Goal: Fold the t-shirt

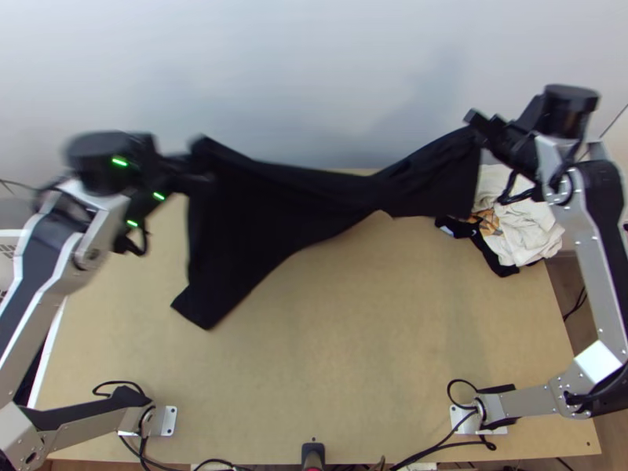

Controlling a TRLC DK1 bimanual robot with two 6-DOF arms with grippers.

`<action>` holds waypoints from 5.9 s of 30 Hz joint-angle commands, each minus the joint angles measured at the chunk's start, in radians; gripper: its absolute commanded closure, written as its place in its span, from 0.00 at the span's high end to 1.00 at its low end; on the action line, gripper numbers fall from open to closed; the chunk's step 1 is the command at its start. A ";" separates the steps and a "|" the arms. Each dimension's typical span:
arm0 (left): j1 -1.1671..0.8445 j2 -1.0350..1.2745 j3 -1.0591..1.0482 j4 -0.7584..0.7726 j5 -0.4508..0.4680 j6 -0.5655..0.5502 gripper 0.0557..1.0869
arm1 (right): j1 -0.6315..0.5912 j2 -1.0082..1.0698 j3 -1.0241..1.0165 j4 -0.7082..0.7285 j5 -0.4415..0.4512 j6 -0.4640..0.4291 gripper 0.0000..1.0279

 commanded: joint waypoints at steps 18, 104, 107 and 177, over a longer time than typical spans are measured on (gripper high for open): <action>0.369 0.022 0.327 0.245 -0.002 0.062 0.04 | -0.029 0.004 0.377 -0.159 0.095 0.001 0.03; 0.322 0.135 -0.741 0.828 0.132 0.011 0.04 | -0.026 0.116 -0.594 0.534 0.067 -0.123 0.03; 0.336 0.243 -0.693 0.861 0.132 0.011 0.04 | -0.048 0.199 -0.553 0.534 0.062 -0.097 0.03; 0.284 0.681 -0.345 0.808 0.026 -0.058 0.04 | 0.149 0.180 -0.732 0.281 -0.112 -0.032 0.87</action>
